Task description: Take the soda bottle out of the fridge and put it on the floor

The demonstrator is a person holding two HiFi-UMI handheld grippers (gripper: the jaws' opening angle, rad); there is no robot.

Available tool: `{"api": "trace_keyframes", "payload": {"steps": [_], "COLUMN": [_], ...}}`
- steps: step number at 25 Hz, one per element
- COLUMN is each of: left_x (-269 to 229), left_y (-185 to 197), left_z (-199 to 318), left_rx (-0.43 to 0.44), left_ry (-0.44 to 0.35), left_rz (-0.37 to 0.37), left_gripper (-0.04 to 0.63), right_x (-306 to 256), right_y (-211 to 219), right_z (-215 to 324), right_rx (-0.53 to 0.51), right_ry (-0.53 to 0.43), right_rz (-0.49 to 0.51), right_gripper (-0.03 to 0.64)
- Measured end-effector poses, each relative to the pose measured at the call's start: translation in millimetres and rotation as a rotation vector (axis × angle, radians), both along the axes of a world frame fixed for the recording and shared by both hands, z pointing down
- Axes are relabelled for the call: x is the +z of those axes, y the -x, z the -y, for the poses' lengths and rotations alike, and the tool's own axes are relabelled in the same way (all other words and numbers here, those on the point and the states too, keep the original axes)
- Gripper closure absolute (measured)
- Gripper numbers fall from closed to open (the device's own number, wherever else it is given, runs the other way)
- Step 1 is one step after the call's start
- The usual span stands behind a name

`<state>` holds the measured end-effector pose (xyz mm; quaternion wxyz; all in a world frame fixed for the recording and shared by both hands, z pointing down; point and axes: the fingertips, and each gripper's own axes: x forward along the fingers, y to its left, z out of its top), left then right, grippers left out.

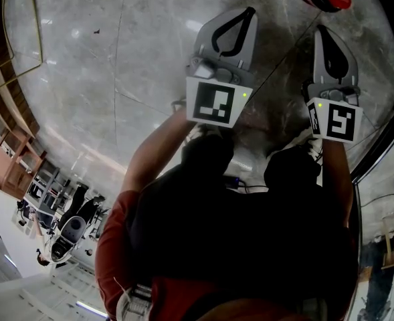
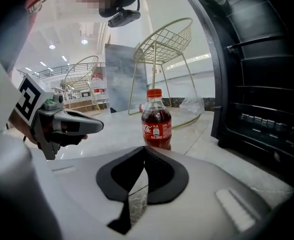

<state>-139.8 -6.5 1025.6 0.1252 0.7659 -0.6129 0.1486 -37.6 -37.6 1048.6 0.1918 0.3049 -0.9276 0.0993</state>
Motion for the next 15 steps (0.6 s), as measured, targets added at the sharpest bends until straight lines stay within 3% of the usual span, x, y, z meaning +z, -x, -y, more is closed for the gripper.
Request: {"api": "trace_keyframes", "payload": {"steps": [8, 15], "left_x": [-6.2, -71.5], "left_y": [-18.9, -30.1], "left_z": [-6.5, -9.2], "left_rx": [0.041, 0.037], "left_ry": [0.030, 0.083], "left_rz": [0.001, -0.027], "left_gripper": [0.595, 0.595], "right_x": [-17.2, -79.0], "right_y": [-23.5, -59.1], "right_z": [3.7, 0.4], "right_rx": [0.071, 0.163], "right_ry": [-0.031, 0.012], "right_rz": [-0.044, -0.101], "right_gripper": [0.615, 0.615]}}
